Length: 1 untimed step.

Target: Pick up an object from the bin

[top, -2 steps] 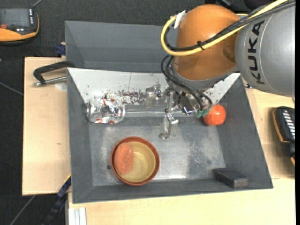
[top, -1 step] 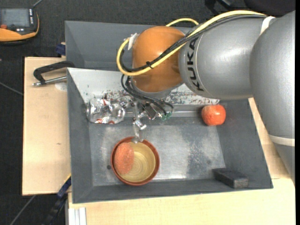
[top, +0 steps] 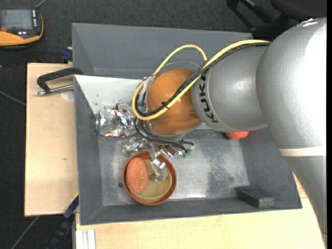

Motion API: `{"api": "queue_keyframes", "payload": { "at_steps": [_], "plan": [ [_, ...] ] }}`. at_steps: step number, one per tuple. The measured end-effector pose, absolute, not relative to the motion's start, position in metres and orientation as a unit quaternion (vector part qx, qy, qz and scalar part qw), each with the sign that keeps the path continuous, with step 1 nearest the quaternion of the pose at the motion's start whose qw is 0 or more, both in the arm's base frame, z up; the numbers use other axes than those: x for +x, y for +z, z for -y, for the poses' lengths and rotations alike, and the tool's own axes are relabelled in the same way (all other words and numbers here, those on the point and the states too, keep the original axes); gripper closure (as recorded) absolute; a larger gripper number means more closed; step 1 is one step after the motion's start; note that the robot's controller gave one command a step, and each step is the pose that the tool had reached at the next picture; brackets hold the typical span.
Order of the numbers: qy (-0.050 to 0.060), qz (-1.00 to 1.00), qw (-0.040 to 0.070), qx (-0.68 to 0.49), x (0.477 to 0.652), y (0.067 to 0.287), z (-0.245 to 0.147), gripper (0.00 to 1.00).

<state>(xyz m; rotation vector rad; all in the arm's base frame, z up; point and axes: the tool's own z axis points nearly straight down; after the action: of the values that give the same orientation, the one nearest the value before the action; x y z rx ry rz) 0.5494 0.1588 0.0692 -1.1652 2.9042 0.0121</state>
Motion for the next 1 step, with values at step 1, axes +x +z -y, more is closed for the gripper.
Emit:
{"api": "queue_keyframes", "payload": {
  "at_steps": [1],
  "plan": [
    [0.004, -0.928, 0.009, -0.371, 0.5514, 0.0726, -0.1597, 1.0]
  ]
}}
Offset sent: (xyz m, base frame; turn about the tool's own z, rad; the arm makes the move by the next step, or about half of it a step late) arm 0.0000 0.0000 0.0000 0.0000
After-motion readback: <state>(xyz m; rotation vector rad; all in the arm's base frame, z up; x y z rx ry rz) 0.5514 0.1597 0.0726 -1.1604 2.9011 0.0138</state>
